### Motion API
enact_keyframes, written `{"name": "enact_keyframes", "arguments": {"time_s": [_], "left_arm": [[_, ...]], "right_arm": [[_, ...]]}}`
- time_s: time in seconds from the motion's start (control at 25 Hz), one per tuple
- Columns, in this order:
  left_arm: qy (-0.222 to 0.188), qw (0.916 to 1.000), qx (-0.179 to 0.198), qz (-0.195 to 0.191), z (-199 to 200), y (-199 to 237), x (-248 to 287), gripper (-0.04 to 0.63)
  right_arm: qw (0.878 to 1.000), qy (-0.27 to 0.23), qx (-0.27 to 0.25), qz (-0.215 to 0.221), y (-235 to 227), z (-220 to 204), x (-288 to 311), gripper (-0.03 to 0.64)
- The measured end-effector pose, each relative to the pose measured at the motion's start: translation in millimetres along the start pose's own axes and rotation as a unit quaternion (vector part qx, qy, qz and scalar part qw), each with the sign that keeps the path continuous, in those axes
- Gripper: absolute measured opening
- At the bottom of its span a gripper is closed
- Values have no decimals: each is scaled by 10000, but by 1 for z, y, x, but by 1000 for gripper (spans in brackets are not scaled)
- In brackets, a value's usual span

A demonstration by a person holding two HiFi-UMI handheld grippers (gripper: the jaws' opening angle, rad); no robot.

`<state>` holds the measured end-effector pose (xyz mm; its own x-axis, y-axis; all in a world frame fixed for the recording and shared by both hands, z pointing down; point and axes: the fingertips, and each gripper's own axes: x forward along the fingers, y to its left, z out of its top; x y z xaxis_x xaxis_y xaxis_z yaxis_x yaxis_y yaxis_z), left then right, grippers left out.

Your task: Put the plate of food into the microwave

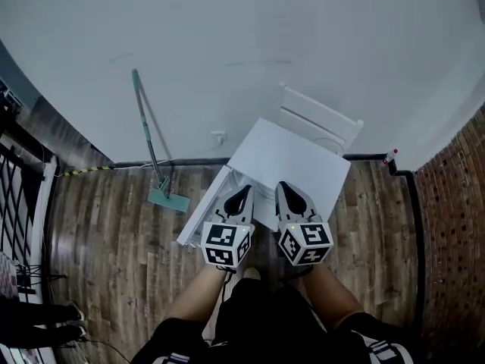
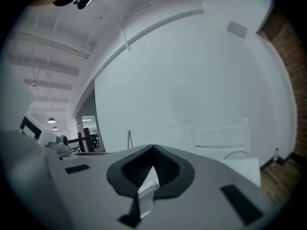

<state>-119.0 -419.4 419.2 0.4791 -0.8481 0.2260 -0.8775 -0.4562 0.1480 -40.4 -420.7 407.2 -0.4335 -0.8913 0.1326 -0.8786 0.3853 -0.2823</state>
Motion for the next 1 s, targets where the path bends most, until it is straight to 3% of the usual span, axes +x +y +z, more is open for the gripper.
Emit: {"name": "enact_keyframes", "arguments": {"time_s": [0.24, 0.4, 0.64, 1.0], "left_arm": [[-102, 9994, -252, -219, 117, -13, -29, -2], [-262, 9990, -123, -335, 158, -14, -32, -2], [-298, 9978, -99, -579, 171, -18, -23, -2], [-147, 9980, -189, -589, 167, -11, -1, -2]], "right_arm": [[9992, -229, -286, -141, 38, 118, -14, 11], [9977, -499, -396, -233, 50, 153, -18, 11], [9966, -616, -321, -439, 45, 155, -15, 11], [9964, -671, -336, -398, 35, 165, 1, 9]]}}
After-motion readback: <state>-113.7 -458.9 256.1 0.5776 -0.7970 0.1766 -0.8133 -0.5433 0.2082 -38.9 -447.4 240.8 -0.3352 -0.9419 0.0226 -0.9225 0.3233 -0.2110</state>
